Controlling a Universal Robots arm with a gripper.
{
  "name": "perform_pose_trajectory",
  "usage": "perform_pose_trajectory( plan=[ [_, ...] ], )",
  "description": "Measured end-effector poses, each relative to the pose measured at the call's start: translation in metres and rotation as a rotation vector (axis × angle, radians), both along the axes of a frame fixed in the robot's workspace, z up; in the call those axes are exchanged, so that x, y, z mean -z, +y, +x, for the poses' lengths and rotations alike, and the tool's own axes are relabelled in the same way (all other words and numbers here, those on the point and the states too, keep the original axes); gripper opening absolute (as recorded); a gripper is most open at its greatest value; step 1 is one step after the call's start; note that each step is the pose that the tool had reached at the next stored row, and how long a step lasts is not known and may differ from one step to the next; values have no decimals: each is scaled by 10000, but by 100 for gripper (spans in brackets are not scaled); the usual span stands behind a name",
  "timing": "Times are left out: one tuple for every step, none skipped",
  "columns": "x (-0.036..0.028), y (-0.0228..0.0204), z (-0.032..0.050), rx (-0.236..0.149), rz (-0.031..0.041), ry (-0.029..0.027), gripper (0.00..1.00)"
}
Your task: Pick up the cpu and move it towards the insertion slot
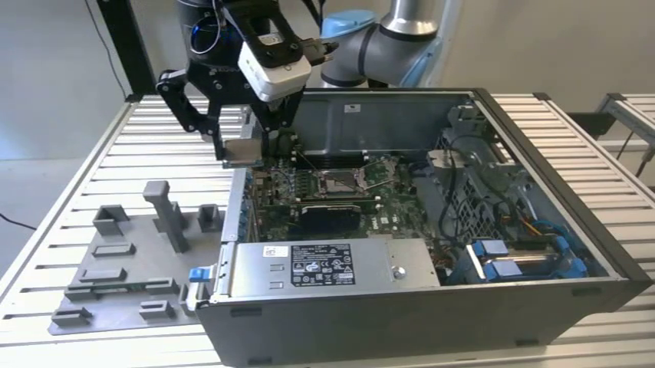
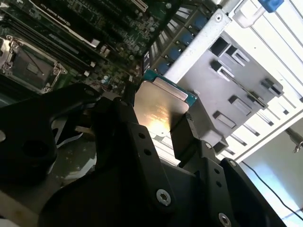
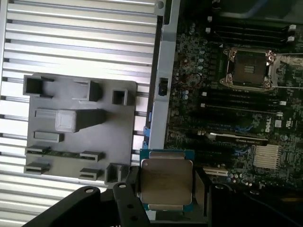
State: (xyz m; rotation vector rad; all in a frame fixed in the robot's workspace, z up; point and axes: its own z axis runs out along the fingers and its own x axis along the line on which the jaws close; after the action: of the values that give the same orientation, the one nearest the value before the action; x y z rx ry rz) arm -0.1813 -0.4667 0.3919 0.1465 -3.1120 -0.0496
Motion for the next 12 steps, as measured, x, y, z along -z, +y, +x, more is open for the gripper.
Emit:
perform_pose_trajectory(
  plan=[
    [0,0,19,0,0,1,0],
    [0,0,38,0,1,0,0],
    [1,0,55,0,1,-1,0],
    [0,0,72,0,0,0,0],
    [0,0,87,0,1,0,0],
    [0,0,104,0,1,0,0],
    [0,0,122,0,1,0,0],
    [0,0,140,0,0,0,0],
    [0,0,159,0,0,0,0],
    [0,0,177,1,0,0,0],
    [0,0,197,0,1,0,0],
    [0,0,215,0,0,0,0]
  ],
)
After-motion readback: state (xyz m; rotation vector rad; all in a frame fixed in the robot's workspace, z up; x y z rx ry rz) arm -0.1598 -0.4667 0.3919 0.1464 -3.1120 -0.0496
